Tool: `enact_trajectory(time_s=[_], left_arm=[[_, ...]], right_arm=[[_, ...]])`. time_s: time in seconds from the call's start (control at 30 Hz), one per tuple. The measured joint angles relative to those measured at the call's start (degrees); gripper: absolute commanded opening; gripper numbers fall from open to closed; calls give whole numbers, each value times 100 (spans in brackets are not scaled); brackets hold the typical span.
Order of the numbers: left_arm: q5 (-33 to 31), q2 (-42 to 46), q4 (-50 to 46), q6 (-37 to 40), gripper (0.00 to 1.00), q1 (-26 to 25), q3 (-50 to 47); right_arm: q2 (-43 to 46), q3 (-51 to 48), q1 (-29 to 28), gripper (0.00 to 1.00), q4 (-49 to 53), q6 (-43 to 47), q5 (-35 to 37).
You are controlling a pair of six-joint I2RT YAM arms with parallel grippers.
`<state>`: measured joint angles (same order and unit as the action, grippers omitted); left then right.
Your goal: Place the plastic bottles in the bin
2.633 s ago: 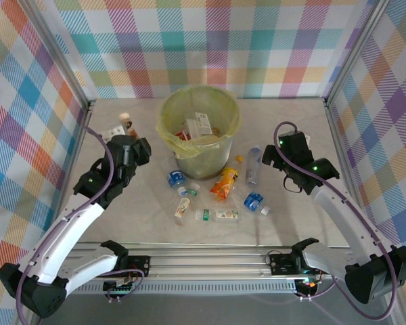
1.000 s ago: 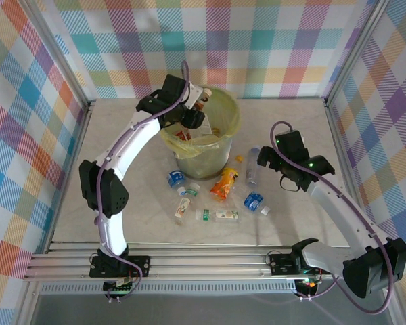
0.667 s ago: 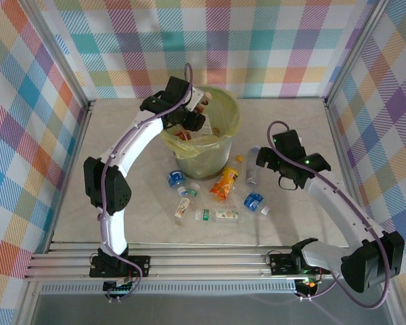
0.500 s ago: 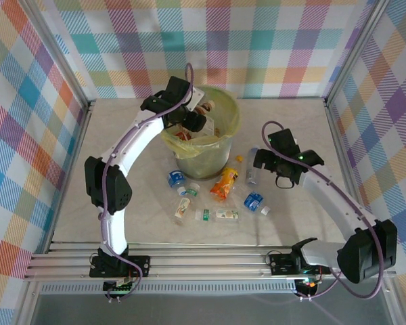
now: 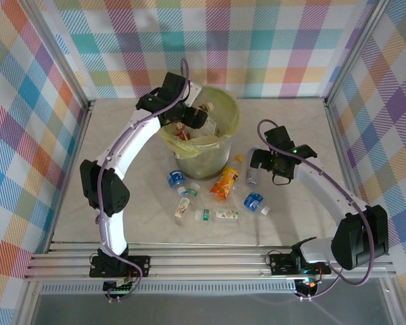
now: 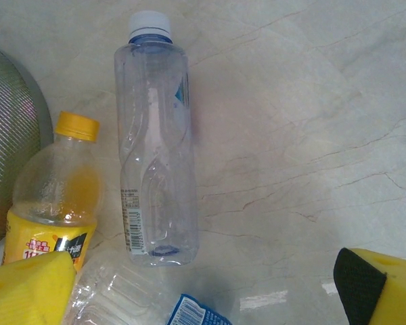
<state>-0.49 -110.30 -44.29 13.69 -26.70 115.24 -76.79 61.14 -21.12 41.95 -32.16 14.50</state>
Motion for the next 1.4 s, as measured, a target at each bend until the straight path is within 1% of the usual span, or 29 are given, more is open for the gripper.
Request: enact_trajectory(time_s=[0.17,0.3,0.43,0.63,0.8,0.93,1.03,1.17,1.3,1.4], left_arm=[[28,588,48,-188,100,0,-52],[103,1250,177,-339,100,-4,-313],[94,2000,448,-533,100,-4,-826],[-138,3163,997,-966,100,-4,-2076],[-472,4207,1541,-1464,100,-11,-3346],[-811,4878,1860,-1902,100,-11,-4142],[-1156,5226,2031,-2221,100,-11,-4572],[-1582,5488,2096,-2583,100,-11,-4935],[-1869,5619,2118,-2826,100,-11,-5195],[-2011,5665,2144,-2966,100,-11,-5353]], right_arm=[[-225,33,68,93,-70,4,-243],[-457,162,87,92,-133,50,-417],[-743,323,87,89,-212,133,-538],[-1222,588,101,86,-214,175,-636],[-1543,651,136,84,-225,188,-667],[-1762,673,162,84,-210,219,-671],[-1899,675,168,83,-212,247,-693],[-2044,695,190,78,-240,282,-793],[-2273,796,223,76,-291,304,-881],[-2424,874,238,72,-341,304,-927]])
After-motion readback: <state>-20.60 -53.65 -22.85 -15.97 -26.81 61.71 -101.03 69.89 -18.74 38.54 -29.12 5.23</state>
